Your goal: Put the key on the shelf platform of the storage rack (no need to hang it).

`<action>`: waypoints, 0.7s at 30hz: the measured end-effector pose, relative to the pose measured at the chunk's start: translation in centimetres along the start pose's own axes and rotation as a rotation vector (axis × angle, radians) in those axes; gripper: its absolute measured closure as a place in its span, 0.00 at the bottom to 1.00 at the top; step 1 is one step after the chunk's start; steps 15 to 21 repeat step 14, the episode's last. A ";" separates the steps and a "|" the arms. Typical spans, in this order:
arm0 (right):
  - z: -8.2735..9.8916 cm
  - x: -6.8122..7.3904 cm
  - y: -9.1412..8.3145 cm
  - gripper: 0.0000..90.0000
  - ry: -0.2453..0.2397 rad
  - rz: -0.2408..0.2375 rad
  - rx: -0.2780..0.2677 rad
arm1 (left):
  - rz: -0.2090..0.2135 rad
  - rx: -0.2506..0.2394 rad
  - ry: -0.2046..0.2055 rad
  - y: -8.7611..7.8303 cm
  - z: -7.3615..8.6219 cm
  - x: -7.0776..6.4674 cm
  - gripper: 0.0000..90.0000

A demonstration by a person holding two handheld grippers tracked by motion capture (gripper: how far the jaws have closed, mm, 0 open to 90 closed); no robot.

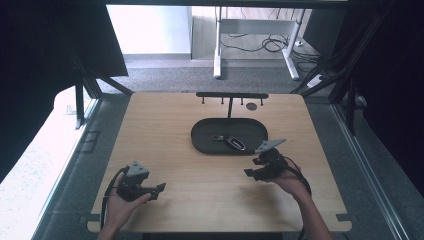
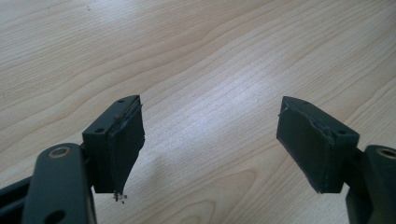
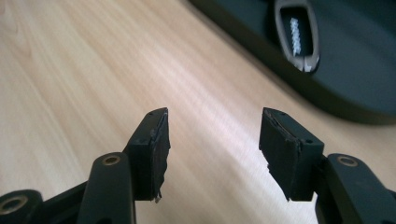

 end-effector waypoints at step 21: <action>3.4 0.4 -0.7 0.48 0.036 0.014 -0.012 | 0.000 -0.006 0.006 0.1 -0.1 -0.4 0.26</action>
Point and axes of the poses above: each handheld gripper's, and its own axes: y roughly forward along the jaws, z roughly out of its underside, x roughly to its left, the point moved 6 cm from there along y, roughly forward along the jaws, and after that the axes turned 13 degrees about -x, right-handed, at the moved point
